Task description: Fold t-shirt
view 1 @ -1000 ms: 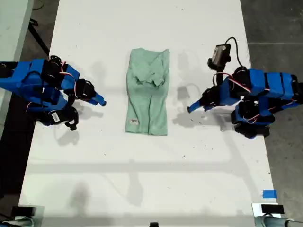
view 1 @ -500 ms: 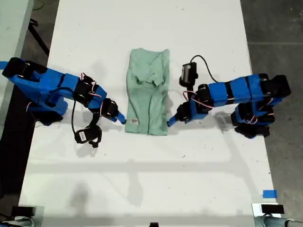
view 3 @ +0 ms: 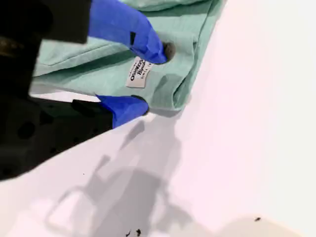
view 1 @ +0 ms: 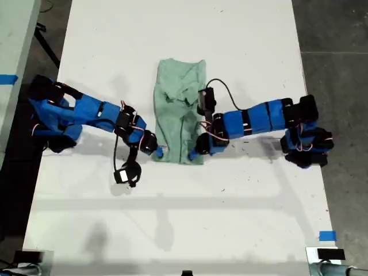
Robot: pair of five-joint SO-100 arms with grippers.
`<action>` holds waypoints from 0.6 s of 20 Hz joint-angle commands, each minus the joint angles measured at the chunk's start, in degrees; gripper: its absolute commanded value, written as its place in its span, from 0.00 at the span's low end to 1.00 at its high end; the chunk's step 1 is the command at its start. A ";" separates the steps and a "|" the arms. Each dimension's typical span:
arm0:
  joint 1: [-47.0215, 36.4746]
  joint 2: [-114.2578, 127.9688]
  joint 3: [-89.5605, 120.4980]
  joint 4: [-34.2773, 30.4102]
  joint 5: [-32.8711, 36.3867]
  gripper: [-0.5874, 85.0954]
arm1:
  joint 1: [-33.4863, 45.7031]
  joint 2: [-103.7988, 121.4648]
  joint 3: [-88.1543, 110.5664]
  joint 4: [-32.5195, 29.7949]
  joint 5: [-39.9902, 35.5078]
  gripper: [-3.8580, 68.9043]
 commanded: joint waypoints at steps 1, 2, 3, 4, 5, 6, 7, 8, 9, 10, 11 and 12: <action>-0.79 -3.87 -5.63 -2.11 0.00 0.22 | 0.00 -4.31 -7.47 -0.62 -0.70 0.50; -1.41 -7.29 -7.65 -1.58 -0.18 0.23 | 0.26 -6.86 -8.70 -0.53 -0.79 0.47; -2.02 -10.81 -9.76 -0.18 -0.88 0.23 | 0.44 -9.23 -9.93 -0.44 -1.05 0.45; -2.37 -14.15 -12.83 2.46 -1.14 0.23 | 0.62 -11.25 -11.60 0.09 -1.67 0.39; -2.37 -16.26 -16.26 6.42 -1.49 0.21 | 0.70 -13.18 -13.54 1.41 -1.58 0.28; -2.37 -17.93 -18.63 8.79 -1.85 0.16 | 0.79 -14.59 -15.38 3.16 -0.44 0.12; -2.37 -19.34 -21.01 10.81 -2.02 0.11 | 0.88 -15.29 -16.79 4.22 -0.26 0.05; -2.37 -21.36 -24.26 13.80 -2.02 0.08 | 0.79 -15.21 -17.40 4.57 -0.26 0.04; -2.55 -23.73 -27.86 16.79 -1.85 0.05 | 0.62 -15.21 -18.11 4.83 -0.62 0.04; -2.64 -24.79 -29.44 18.37 -1.76 0.01 | 0.44 -15.12 -18.72 5.10 -0.79 0.04; -2.72 -24.87 -29.62 18.46 -1.05 0.01 | 0.26 -14.94 -19.25 5.36 -0.88 0.04; -2.72 -24.96 -29.71 18.54 -0.18 0.01 | 0.09 -14.41 -19.60 5.54 -1.05 0.04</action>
